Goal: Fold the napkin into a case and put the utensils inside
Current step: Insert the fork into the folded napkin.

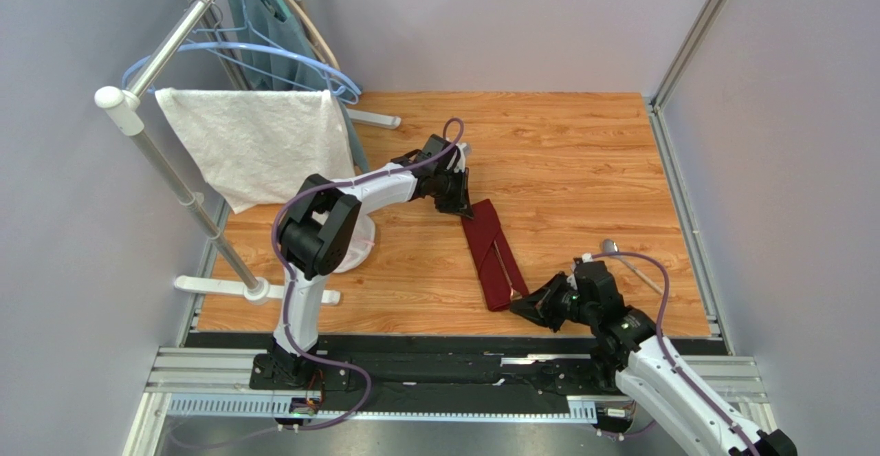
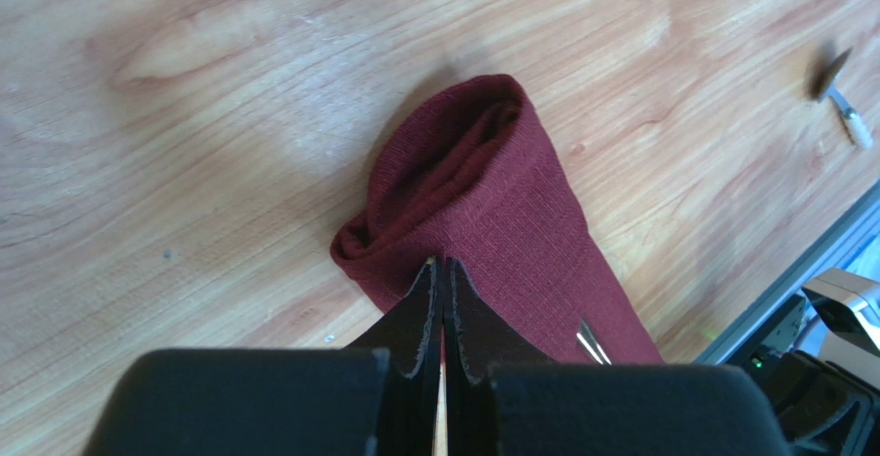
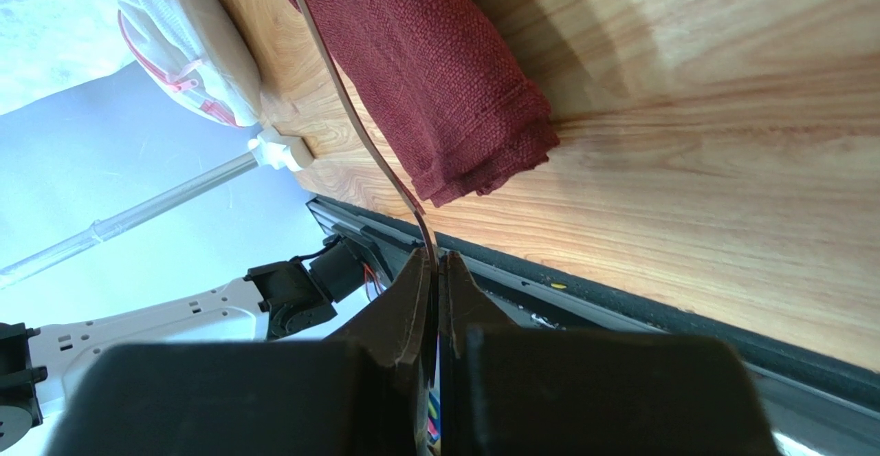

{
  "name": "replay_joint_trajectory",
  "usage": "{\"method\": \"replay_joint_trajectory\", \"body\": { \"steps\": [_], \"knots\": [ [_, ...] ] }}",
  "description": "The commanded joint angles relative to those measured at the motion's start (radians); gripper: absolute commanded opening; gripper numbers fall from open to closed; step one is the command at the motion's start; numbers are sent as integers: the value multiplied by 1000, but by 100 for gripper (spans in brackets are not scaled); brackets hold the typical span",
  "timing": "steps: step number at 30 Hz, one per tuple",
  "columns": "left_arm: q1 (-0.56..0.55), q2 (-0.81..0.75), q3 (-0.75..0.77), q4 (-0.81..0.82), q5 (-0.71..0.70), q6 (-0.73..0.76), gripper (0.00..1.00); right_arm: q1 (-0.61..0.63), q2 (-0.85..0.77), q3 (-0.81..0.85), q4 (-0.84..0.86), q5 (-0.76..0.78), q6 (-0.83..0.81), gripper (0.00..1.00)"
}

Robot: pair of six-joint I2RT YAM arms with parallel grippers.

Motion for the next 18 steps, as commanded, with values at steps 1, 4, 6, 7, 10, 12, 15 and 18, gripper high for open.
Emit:
{"method": "replay_joint_trajectory", "body": {
  "steps": [1, 4, 6, 7, 10, 12, 15, 18],
  "knots": [
    [5, 4, 24, 3, -4, -8, 0, 17, 54, 0, 156, 13, 12, 0],
    [5, 1, 5, 18, 5, -16, 0, 26, 91, -9, 216, 20, 21, 0],
    [5, -3, -7, 32, 9, -19, 0, 28, 112, -12, 254, 25, 20, 0],
    [7, -6, -10, 32, 10, -19, 0, 31, 131, -15, 269, 31, 20, 0],
    [5, -7, -10, 34, 13, -17, 0, 41, 166, -21, 341, 42, 26, 0],
    [5, -9, -7, 35, 15, -17, 0, 48, 184, -20, 381, 56, 26, 0],
    [5, -10, -8, 37, 19, -19, 0, 55, 243, -20, 418, 63, 32, 0],
    [5, -13, -10, 38, 21, -17, 0, 69, 307, -17, 484, 62, 34, 0]
  ]
}}
